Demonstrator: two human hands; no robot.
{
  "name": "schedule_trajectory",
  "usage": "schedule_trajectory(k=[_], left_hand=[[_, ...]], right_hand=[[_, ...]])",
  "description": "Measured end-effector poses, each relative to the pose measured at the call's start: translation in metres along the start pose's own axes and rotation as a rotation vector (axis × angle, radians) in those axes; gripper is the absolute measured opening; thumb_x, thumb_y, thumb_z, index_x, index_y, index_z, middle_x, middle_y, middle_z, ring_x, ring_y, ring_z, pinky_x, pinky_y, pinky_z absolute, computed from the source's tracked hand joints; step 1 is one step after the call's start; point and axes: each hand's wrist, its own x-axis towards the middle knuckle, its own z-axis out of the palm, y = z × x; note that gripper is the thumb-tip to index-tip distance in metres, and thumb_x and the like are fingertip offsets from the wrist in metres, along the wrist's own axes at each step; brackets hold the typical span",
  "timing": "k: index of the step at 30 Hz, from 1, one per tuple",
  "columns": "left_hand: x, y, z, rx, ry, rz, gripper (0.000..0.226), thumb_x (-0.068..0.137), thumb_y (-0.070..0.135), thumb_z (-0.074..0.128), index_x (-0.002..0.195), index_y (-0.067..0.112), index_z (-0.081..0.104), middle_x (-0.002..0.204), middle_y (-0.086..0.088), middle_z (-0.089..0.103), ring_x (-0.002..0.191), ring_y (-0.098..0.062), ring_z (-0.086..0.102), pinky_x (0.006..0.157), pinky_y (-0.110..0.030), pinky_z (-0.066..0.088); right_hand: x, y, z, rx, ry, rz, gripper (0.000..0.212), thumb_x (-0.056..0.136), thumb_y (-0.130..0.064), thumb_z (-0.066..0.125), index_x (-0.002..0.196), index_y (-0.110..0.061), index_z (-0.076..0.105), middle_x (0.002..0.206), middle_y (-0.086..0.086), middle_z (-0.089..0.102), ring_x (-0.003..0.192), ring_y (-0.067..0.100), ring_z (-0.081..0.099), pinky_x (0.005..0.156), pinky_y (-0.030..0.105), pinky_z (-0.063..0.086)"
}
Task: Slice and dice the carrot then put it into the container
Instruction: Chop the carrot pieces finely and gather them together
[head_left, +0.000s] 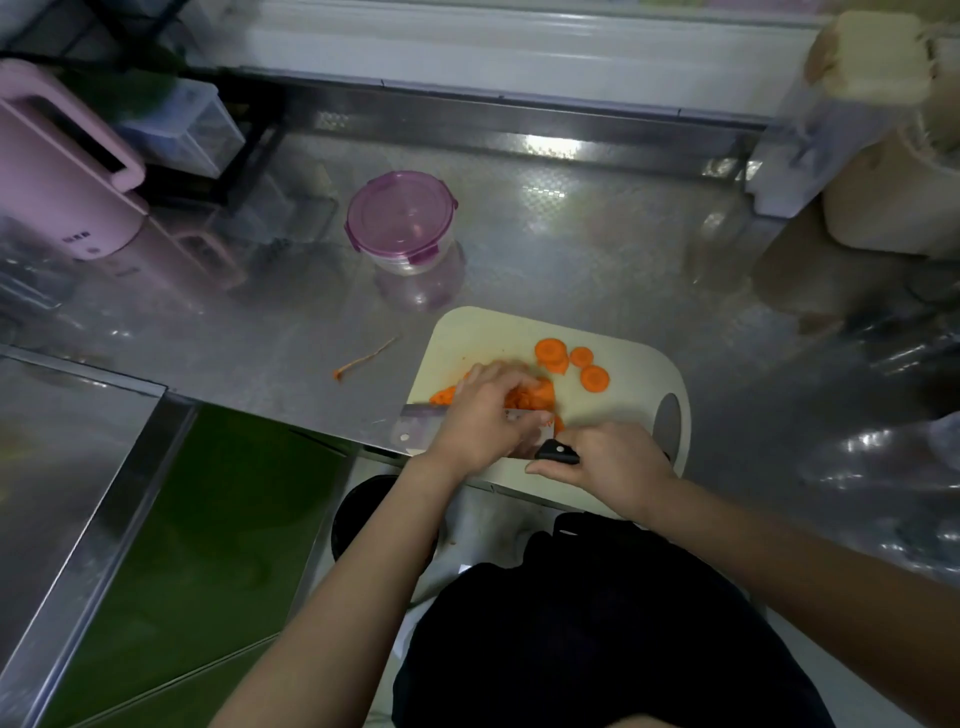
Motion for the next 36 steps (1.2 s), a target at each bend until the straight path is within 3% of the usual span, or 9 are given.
schedule_trajectory(k=[2, 6, 11, 14, 18, 22, 25, 29, 36], left_hand=[[0.003, 0.001, 0.0, 0.107, -0.013, -0.025, 0.036, 0.076, 0.038, 0.073, 0.108, 0.024, 0.067, 0.107, 0.003, 0.054, 0.101, -0.015, 0.039, 0.091, -0.026, 0.028], [0.008, 0.001, -0.001, 0.145, -0.104, -0.061, 0.02, 0.083, 0.038, 0.066, 0.099, 0.026, 0.071, 0.104, 0.003, 0.05, 0.098, -0.013, 0.032, 0.082, -0.022, 0.02], [0.012, -0.003, -0.004, 0.131, -0.08, -0.078, 0.012, 0.088, 0.028, 0.061, 0.09, 0.019, 0.068, 0.103, -0.002, 0.063, 0.101, -0.022, 0.044, 0.09, -0.029, 0.03], [0.014, -0.005, -0.015, -0.061, 0.12, -0.084, 0.007, 0.088, 0.017, 0.061, 0.084, 0.013, 0.064, 0.088, -0.005, 0.067, 0.089, -0.028, 0.057, 0.086, -0.039, 0.045], [0.006, 0.008, -0.034, -0.126, 0.483, 0.011, 0.007, 0.09, 0.008, 0.056, 0.085, 0.005, 0.06, 0.084, -0.005, 0.06, 0.082, -0.022, 0.054, 0.072, -0.027, 0.04], [-0.01, 0.011, -0.032, -0.143, 0.627, 0.076, 0.01, 0.093, 0.012, 0.051, 0.088, 0.006, 0.057, 0.086, -0.001, 0.054, 0.082, -0.017, 0.05, 0.073, -0.024, 0.039], [-0.017, -0.005, -0.017, -0.129, 0.603, 0.026, 0.011, 0.094, 0.014, 0.049, 0.089, 0.007, 0.056, 0.086, 0.002, 0.051, 0.081, -0.016, 0.049, 0.073, -0.027, 0.04], [-0.013, -0.026, 0.004, -0.072, 0.48, -0.064, 0.007, 0.091, 0.009, 0.054, 0.087, 0.006, 0.058, 0.086, -0.005, 0.055, 0.082, -0.022, 0.052, 0.075, -0.033, 0.041], [0.002, -0.021, 0.014, 0.114, 0.217, -0.081, 0.013, 0.09, 0.018, 0.058, 0.096, 0.008, 0.062, 0.102, -0.01, 0.059, 0.098, -0.029, 0.05, 0.086, -0.035, 0.035]], right_hand=[[0.0, -0.001, -0.001, 0.002, 0.002, -0.006, 0.058, 0.086, -0.07, 0.036, 0.106, -0.023, 0.063, 0.095, 0.0, 0.07, 0.094, 0.019, 0.064, 0.066, 0.03, 0.039], [0.001, -0.006, -0.004, -0.031, -0.004, -0.025, 0.058, 0.085, -0.071, 0.038, 0.094, -0.019, 0.062, 0.091, 0.002, 0.07, 0.09, 0.021, 0.065, 0.062, 0.029, 0.035], [0.0, -0.01, -0.005, -0.076, -0.013, -0.043, 0.059, 0.086, -0.071, 0.036, 0.09, -0.017, 0.06, 0.089, 0.003, 0.069, 0.085, 0.022, 0.065, 0.06, 0.028, 0.032], [0.0, -0.008, -0.004, -0.04, -0.001, -0.018, 0.056, 0.085, -0.07, 0.038, 0.085, -0.018, 0.057, 0.087, 0.003, 0.069, 0.085, 0.023, 0.065, 0.06, 0.028, 0.032], [0.002, -0.002, 0.001, 0.066, 0.026, 0.103, 0.054, 0.085, -0.069, 0.04, 0.088, -0.02, 0.063, 0.081, 0.002, 0.067, 0.083, 0.02, 0.064, 0.058, 0.029, 0.031], [0.008, 0.003, 0.005, 0.241, 0.082, 0.275, 0.054, 0.084, -0.068, 0.044, 0.081, -0.019, 0.065, 0.06, -0.003, 0.049, 0.072, 0.022, 0.06, 0.052, 0.031, 0.029], [0.014, 0.006, 0.005, 0.33, 0.124, 0.354, 0.053, 0.086, -0.066, 0.044, 0.077, -0.018, 0.066, 0.057, -0.003, 0.048, 0.068, 0.023, 0.059, 0.051, 0.032, 0.029], [0.022, 0.008, -0.001, 0.513, 0.158, 0.45, 0.055, 0.088, -0.06, 0.046, 0.053, -0.018, 0.047, 0.05, -0.001, 0.045, 0.055, 0.021, 0.05, 0.048, 0.032, 0.027], [0.024, 0.011, -0.001, 0.6, 0.147, 0.496, 0.058, 0.087, -0.063, 0.046, 0.058, -0.014, 0.054, 0.051, 0.0, 0.048, 0.053, 0.017, 0.051, 0.047, 0.031, 0.028]])
